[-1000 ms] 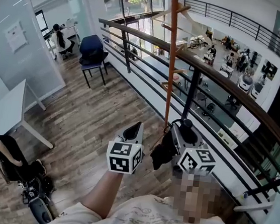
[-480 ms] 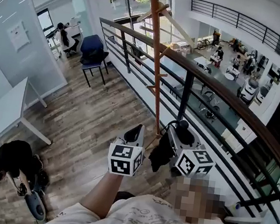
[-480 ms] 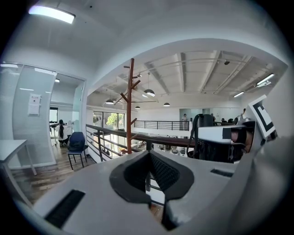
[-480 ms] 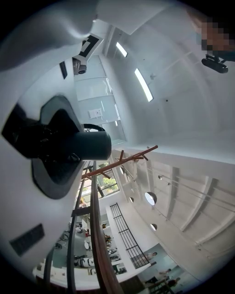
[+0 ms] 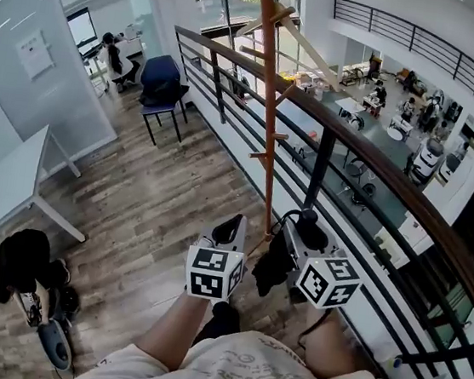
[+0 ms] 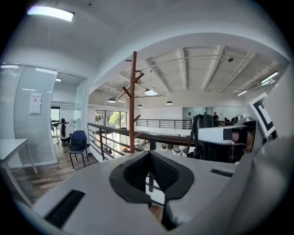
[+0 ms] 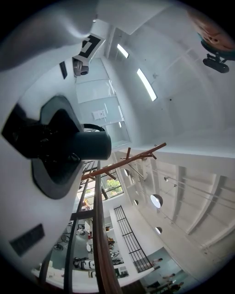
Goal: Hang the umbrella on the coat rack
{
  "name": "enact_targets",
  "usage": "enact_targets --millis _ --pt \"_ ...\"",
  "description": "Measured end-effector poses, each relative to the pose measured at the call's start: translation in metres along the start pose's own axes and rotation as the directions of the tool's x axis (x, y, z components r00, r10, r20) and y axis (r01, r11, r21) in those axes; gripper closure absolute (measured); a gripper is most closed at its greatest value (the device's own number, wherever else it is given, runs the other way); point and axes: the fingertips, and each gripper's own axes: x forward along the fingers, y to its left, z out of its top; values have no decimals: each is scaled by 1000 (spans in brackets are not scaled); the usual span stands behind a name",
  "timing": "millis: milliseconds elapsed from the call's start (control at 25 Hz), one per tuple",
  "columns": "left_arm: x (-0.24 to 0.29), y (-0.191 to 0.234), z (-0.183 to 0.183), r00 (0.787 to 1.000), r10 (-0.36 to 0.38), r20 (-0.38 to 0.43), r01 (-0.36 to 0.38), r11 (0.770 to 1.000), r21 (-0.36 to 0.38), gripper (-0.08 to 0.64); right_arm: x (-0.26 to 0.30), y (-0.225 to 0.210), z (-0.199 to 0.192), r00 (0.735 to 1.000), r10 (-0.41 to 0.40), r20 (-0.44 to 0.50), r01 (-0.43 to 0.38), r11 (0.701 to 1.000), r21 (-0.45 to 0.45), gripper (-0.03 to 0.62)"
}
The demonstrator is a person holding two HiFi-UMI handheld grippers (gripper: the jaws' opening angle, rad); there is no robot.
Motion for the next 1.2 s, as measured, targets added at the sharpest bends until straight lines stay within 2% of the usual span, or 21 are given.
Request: enact_targets --millis 360,600,960,1200 --pt "61 88 17 999 -9 40 11 999 -43 555 105 -11 23 1000 -1 27 1 1000 -16 449" --pt "107 144 23 999 -31 33 33 996 -86 555 165 -24 38 998 -43 35 44 999 -28 448" --pt "171 195 41 990 -127 55 132 986 -98 555 222 -53 56 980 -190 57 194 978 -72 448" --pt "204 209 39 979 -202 42 205 974 -98 555 223 -94 76 933 -342 116 351 934 -65 448"
